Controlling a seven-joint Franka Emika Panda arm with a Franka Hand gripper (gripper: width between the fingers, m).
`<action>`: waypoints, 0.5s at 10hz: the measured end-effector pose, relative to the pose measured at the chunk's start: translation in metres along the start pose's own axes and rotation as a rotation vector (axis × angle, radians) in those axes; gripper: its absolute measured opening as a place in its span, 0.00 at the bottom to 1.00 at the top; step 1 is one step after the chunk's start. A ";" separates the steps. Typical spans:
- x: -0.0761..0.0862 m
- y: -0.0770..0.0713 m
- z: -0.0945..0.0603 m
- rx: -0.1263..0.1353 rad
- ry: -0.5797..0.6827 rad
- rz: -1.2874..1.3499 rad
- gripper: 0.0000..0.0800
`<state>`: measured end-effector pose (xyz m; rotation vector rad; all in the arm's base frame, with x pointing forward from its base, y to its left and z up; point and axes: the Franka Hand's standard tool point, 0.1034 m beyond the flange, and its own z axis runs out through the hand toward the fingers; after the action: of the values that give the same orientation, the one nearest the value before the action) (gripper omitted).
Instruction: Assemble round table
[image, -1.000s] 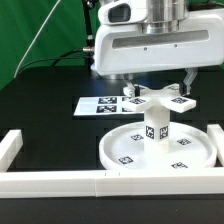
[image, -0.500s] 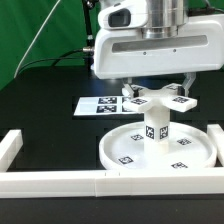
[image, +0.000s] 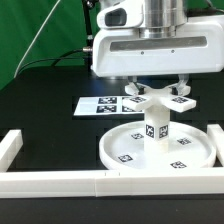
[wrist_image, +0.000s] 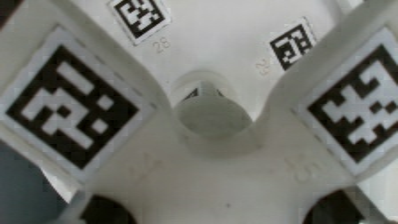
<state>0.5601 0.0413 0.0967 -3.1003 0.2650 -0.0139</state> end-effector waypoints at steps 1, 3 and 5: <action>0.000 0.000 0.000 0.000 0.001 0.077 0.55; 0.003 0.000 0.000 0.005 0.017 0.285 0.55; 0.004 0.000 0.000 0.021 0.018 0.527 0.55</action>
Offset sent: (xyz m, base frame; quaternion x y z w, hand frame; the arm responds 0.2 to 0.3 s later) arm 0.0034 -0.0081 -0.0061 0.0037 0.0043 0.3066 0.9518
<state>0.5643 0.0410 0.0965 -2.9045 1.0565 -0.0320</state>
